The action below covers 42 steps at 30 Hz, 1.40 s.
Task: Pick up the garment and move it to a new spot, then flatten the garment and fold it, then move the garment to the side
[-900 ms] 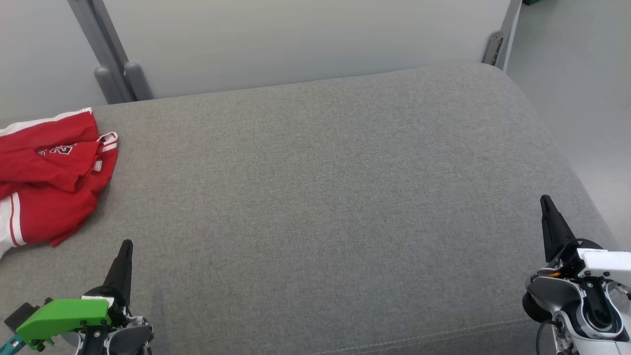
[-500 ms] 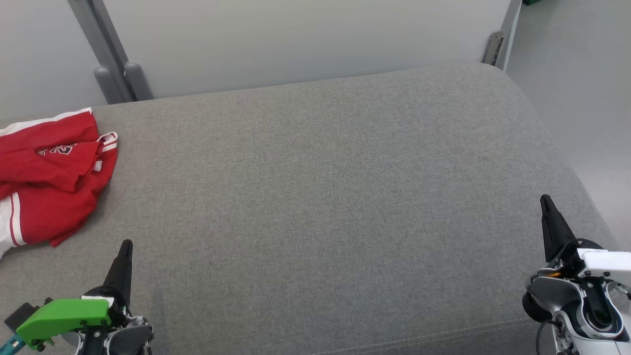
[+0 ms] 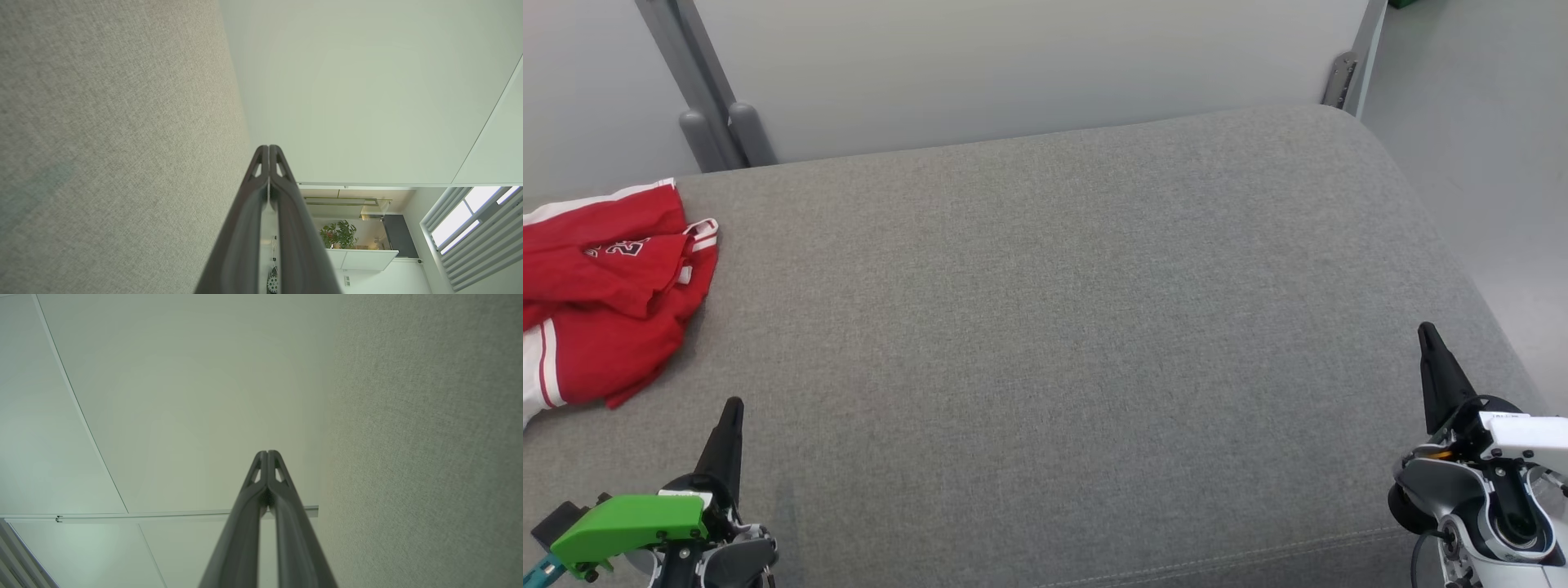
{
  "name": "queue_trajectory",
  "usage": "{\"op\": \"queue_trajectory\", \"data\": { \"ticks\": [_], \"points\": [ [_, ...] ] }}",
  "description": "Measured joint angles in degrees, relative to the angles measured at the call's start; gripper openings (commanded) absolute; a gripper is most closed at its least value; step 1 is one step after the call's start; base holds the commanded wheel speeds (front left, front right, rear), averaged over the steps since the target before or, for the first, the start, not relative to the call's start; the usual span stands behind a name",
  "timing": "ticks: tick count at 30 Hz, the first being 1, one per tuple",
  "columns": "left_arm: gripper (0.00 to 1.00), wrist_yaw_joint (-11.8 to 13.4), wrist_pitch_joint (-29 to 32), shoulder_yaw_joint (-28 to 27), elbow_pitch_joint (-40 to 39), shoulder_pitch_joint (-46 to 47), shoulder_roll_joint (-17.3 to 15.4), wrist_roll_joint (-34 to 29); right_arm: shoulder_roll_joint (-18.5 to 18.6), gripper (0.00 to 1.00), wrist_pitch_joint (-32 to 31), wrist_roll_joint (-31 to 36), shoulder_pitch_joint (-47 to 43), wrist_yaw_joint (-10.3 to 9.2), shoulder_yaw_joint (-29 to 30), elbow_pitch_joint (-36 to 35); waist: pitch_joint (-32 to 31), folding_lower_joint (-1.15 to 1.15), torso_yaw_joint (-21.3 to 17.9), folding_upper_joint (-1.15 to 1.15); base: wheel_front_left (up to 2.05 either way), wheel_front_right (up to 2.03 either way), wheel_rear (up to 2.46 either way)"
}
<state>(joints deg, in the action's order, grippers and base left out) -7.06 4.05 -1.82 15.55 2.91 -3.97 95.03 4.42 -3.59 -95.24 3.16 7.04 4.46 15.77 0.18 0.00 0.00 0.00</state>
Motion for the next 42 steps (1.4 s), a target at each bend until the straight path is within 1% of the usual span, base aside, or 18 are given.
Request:
{"op": "queue_trajectory", "data": {
  "ticks": [3, 5, 6, 11, 18, 21, 26, 32, 36, 38, 41, 42],
  "points": [
    [0.00, 0.0, 0.0, 0.1, 0.6, -0.2, 0.1, 0.0, -0.2, 0.00, 0.0, 0.0, -0.3, -0.02, 0.0, 0.5, 0.0, 0.00, 0.0, 0.00, 0.00, 0.00, 0.00],
    [0.00, 0.0, -0.1, 0.2, 1.9, -1.1, 0.8, 0.0, -0.9, 0.00, 0.0, 0.0, -1.3, -0.07, -0.1, 1.8, 0.0, 0.00, 0.0, 0.00, 0.00, 0.00, 0.00],
    [1.00, 0.0, -0.1, 0.3, 2.5, -1.8, 1.2, 0.0, -1.3, 1.00, 0.0, 0.0, -2.0, -0.08, -0.1, 2.4, 0.0, 0.00, 0.0, 0.00, 0.00, 0.00, 0.00],
    [1.00, 0.1, -0.2, 0.6, 2.6, -2.7, 1.5, 0.0, -1.6, 1.00, 0.5, 0.2, -2.9, -0.09, -0.2, 2.4, 0.0, 0.00, 0.0, 0.00, 0.00, 0.00, 0.00],
    [1.00, 0.1, -1.4, 1.7, 2.0, -2.7, 1.5, -0.7, -1.5, 1.00, 1.6, 2.6, -2.9, -0.09, -0.8, 1.2, 0.0, 0.00, 0.0, 0.00, 0.00, 0.00, 0.00],
    [1.00, 0.1, -2.4, 2.3, 1.6, -2.7, 1.4, -3.4, -0.7, 1.00, 2.5, 5.7, -3.2, -0.09, -1.1, 0.5, 0.0, 0.00, 0.0, 0.00, 0.00, 0.00, 0.00],
    [1.00, 0.1, -3.3, 3.3, 1.2, -2.7, 1.2, -5.6, 0.5, 1.00, 3.2, 11.0, -3.6, -0.15, -1.6, -0.2, 0.0, 0.00, 0.0, 0.00, 0.00, 0.00, 0.00],
    [1.00, 0.1, -4.5, 4.2, 0.9, -2.7, 0.5, -10.7, 2.7, 1.00, 4.3, 18.6, -3.7, -1.44, -2.6, -2.1, 0.0, 0.00, 0.0, 0.00, 0.00, 0.00, 0.00],
    [1.00, 0.2, -5.3, 4.9, 0.6, -2.7, 0.1, -13.8, 3.0, 1.00, 5.1, 23.7, -3.6, -2.56, -3.8, -2.8, 0.1, 0.00, 0.0, 0.00, 0.00, 0.00, 0.00],
    [1.00, 0.6, -5.6, 5.4, 0.5, -2.7, -0.2, -15.5, 3.3, 1.00, 5.3, 26.1, -3.7, -2.70, -4.5, -3.2, 0.1, 0.00, 0.0, 0.00, 0.00, 0.00, 0.00],
    [1.00, 1.0, -6.2, 5.4, -0.1, -2.7, -0.2, -18.4, 3.6, 1.00, 5.9, 29.4, -3.7, -3.66, -5.4, -3.6, 0.1, 0.00, 0.1, 0.00, 0.00, 0.00, 0.00],
    [1.00, 1.1, -6.2, 5.4, -0.3, -2.7, -0.3, -19.2, 3.7, 1.00, 6.1, 30.3, -3.7, -3.70, -5.7, -3.7, 0.1, 0.00, 0.1, 0.00, 0.00, 0.00, 0.00]
  ]
}}
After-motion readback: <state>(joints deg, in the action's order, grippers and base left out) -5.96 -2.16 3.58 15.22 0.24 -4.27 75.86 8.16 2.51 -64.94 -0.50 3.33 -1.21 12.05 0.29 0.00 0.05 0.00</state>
